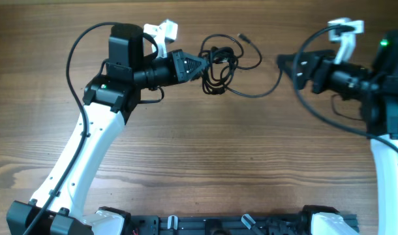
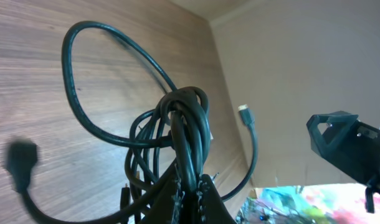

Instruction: Untangle cables

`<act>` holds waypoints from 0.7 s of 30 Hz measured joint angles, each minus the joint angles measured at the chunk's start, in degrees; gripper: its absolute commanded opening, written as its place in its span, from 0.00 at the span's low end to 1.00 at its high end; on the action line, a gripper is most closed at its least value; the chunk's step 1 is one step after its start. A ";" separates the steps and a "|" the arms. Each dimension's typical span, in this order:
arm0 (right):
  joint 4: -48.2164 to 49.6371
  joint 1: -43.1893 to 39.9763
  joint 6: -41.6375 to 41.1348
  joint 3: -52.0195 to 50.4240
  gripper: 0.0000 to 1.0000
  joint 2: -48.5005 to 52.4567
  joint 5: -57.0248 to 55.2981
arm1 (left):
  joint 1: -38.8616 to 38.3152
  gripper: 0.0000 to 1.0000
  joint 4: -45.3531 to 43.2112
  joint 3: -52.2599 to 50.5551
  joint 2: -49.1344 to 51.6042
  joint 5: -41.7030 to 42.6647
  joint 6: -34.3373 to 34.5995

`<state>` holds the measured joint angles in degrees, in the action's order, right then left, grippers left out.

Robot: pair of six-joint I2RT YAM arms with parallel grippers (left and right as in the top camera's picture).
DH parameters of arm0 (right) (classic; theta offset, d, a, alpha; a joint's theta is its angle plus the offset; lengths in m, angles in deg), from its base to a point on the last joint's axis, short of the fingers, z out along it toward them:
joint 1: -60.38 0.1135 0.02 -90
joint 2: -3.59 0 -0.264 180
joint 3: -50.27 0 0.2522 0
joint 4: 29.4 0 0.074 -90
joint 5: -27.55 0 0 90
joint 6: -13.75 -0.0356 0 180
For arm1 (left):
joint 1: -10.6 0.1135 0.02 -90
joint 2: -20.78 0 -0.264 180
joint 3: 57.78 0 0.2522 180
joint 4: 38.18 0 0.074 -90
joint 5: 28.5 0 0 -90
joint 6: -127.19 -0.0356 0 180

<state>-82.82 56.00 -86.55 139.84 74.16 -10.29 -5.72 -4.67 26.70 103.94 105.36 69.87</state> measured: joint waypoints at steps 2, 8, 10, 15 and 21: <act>1.66 4.52 0.28 0.00 0.73 0.46 0.02 | -0.70 0.04 -0.17 0.00 0.00 0.52 0.42; 2.16 11.93 -0.15 0.00 0.52 5.14 -0.81 | -1.60 0.04 -0.85 0.00 0.00 1.31 3.28; 3.13 13.44 -0.42 0.00 0.48 7.04 -0.87 | -1.60 0.04 -1.09 0.00 0.00 1.36 4.44; 6.12 16.48 -1.01 0.00 0.42 10.54 -1.03 | -1.60 0.04 -1.60 0.00 0.00 1.51 7.10; 9.20 17.59 -1.62 0.00 0.42 13.35 -1.05 | -1.60 0.04 -1.79 0.00 0.00 3.48 8.41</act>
<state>-73.62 73.59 -88.17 139.84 87.51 -11.34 -7.32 -6.47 26.70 103.94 108.83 78.29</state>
